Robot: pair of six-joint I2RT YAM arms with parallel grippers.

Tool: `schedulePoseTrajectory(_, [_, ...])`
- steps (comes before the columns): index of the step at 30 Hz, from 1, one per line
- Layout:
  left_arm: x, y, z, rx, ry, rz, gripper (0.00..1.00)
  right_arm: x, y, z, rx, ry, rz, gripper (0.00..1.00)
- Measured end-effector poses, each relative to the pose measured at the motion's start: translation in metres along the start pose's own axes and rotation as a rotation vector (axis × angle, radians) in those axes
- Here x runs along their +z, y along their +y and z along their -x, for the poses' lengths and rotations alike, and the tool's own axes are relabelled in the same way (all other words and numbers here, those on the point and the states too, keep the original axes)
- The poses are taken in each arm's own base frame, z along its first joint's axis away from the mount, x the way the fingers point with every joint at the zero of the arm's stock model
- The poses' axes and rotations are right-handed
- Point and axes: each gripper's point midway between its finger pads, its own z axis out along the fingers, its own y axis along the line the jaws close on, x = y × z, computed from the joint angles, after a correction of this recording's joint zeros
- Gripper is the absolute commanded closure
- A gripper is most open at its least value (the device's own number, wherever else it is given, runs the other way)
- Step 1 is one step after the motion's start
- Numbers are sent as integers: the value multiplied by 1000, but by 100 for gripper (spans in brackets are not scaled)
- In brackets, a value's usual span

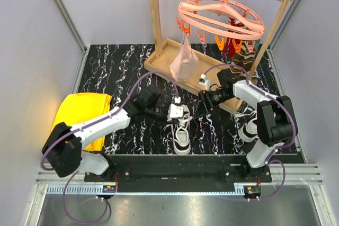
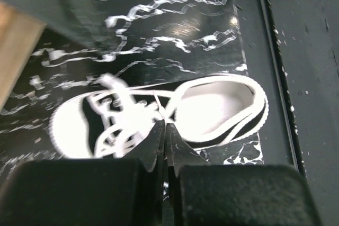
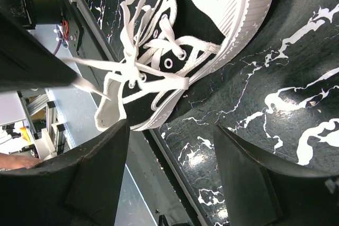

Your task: Tie the shoes

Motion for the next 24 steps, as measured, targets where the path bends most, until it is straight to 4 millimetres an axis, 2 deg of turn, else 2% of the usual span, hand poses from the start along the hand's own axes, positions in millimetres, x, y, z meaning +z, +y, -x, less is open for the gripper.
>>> schedulePoseTrajectory(4, [-19,14,3,-43,-25,67,100,0,0,0,0,0,0,27])
schedulePoseTrajectory(8, [-29,19,-7,-84,-15,94,100,0,0,0,-1,-1,2,30])
schedulePoseTrajectory(20, [-40,-10,-32,-132,42,49,100,2,5,10,0,-8,48,43])
schedulePoseTrajectory(21, [-41,-12,-34,-133,46,45,100,3,4,10,3,-7,52,47])
schedulePoseTrajectory(24, [-41,-19,-40,-140,61,28,100,5,4,11,10,-5,64,48])
